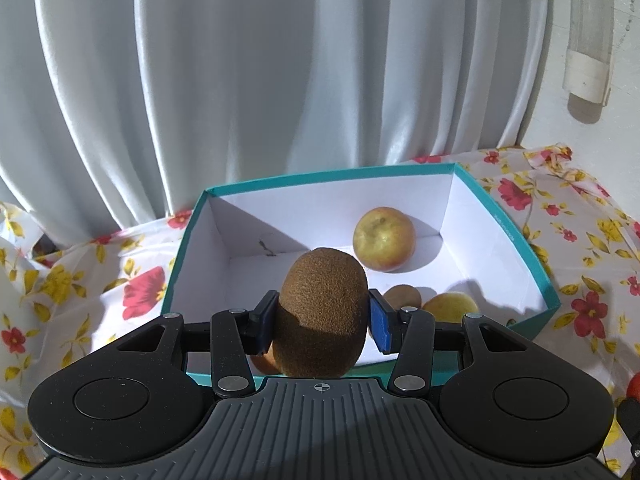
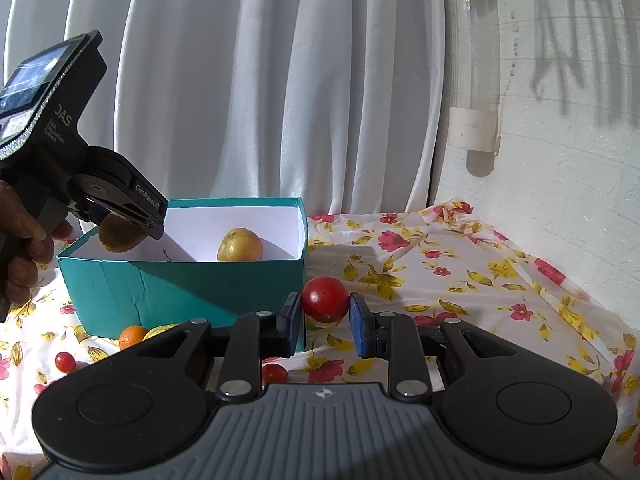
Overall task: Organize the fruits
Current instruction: 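Carry the kiwi into the teal box and open the left gripper while the right holds the tomato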
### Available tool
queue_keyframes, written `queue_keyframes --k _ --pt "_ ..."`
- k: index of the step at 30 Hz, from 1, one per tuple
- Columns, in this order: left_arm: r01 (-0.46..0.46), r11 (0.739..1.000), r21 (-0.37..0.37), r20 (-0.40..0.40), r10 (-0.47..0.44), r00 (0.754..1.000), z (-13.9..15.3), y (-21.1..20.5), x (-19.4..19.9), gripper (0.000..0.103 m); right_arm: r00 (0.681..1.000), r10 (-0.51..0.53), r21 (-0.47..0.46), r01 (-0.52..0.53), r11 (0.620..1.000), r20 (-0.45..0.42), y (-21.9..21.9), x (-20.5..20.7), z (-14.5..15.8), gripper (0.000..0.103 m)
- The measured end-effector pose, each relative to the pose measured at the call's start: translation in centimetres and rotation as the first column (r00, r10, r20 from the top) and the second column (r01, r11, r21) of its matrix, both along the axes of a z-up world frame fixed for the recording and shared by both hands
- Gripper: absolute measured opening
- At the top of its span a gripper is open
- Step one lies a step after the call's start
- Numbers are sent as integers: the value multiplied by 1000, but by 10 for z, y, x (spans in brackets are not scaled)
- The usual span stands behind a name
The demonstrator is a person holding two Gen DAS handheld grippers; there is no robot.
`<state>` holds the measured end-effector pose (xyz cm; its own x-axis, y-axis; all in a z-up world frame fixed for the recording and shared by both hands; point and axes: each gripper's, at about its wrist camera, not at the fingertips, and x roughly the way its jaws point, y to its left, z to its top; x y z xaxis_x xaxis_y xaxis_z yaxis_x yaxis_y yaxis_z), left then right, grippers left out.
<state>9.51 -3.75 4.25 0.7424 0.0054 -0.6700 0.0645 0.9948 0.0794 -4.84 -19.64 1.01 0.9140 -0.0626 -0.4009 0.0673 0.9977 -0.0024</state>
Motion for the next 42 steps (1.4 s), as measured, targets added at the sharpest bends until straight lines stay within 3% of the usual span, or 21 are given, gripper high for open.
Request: queue_keyframes --k 18,31,33,35,42 --pt "17 1000 -19 -84 -18 996 -39 -1 31 51 999 -42 -10 42 999 5 -1 -1 4 25" --pt "1 998 -65 -129 -10 992 -45 10 39 52 999 -36 -22 37 999 22 4 4 10 25" --pt "15 998 -54 -89 -19 996 -39 9 34 57 999 -35 -24 36 999 25 4 5 12 25" --pt "20 999 -48 -73 -23 997 -35 9 30 73 999 -32 -25 32 999 26 6 6 12 25" --pt "2 999 -50 -32 -4 999 -11 19 3 86 999 -20 -34 21 999 44 10 8 19 25"
